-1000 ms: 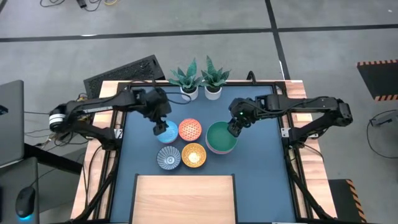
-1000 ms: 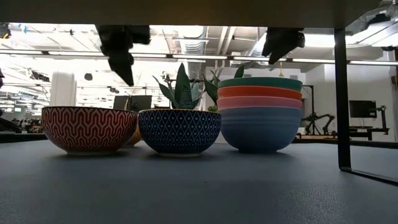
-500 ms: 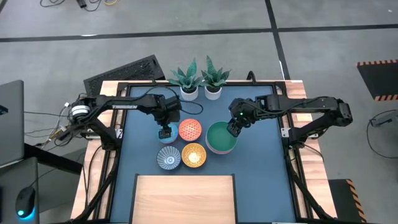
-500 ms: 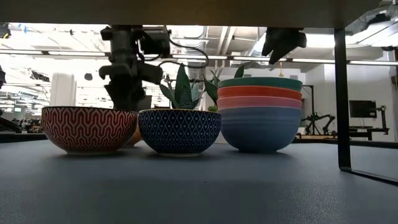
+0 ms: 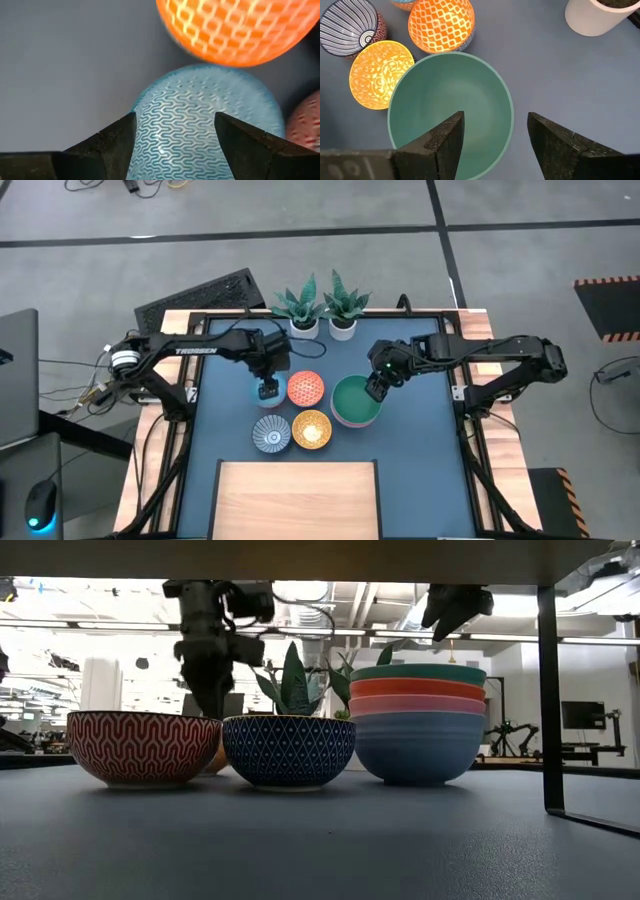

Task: Place and stack bowls onto a shelf
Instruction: Put the dark blue and white bowl on the shelf

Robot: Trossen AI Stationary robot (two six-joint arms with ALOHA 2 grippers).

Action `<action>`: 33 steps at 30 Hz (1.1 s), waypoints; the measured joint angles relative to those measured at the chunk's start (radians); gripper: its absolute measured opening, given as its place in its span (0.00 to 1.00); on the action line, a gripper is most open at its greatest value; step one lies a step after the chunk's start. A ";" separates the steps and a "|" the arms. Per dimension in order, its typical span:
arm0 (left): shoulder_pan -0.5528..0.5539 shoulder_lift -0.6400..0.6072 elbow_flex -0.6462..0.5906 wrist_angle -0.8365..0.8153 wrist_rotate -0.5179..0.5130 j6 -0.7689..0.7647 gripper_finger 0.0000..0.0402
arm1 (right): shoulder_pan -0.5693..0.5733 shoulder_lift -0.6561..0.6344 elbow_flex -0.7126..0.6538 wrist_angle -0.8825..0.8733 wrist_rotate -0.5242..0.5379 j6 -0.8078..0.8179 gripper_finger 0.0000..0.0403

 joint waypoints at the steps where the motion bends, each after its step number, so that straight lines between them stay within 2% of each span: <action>1: -0.005 -0.017 0.003 -0.001 0.014 -0.016 0.63 | 0.000 0.000 0.000 0.000 0.000 0.000 0.61; 3: -0.018 -0.057 0.005 -0.006 0.075 -0.012 0.63 | 0.000 0.000 0.000 0.000 0.000 0.000 0.61; 6: -0.060 -0.126 0.006 -0.019 0.225 0.097 0.63 | 0.000 0.000 0.000 0.000 0.000 0.000 0.61; 7: -0.080 -0.148 0.006 -0.019 0.246 0.126 0.63 | 0.000 0.000 0.000 0.000 0.000 -0.001 0.61; 12: -0.210 -0.184 0.006 -0.026 0.210 0.206 0.63 | 0.000 0.000 0.000 0.000 0.000 -0.001 0.61; 15: -0.295 -0.155 0.006 -0.026 0.210 0.254 0.63 | -0.001 0.000 0.000 0.000 0.000 -0.001 0.61; 18: -0.357 -0.108 0.006 -0.021 0.165 0.278 0.63 | 0.000 0.000 0.000 0.000 0.000 -0.001 0.61; 28: -0.376 0.049 0.006 0.036 0.124 0.215 0.63 | 0.000 0.000 0.000 -0.001 0.000 0.016 0.61; 33: -0.376 0.077 0.007 0.067 0.106 0.210 0.63 | 0.006 0.000 0.000 -0.001 0.000 0.022 0.61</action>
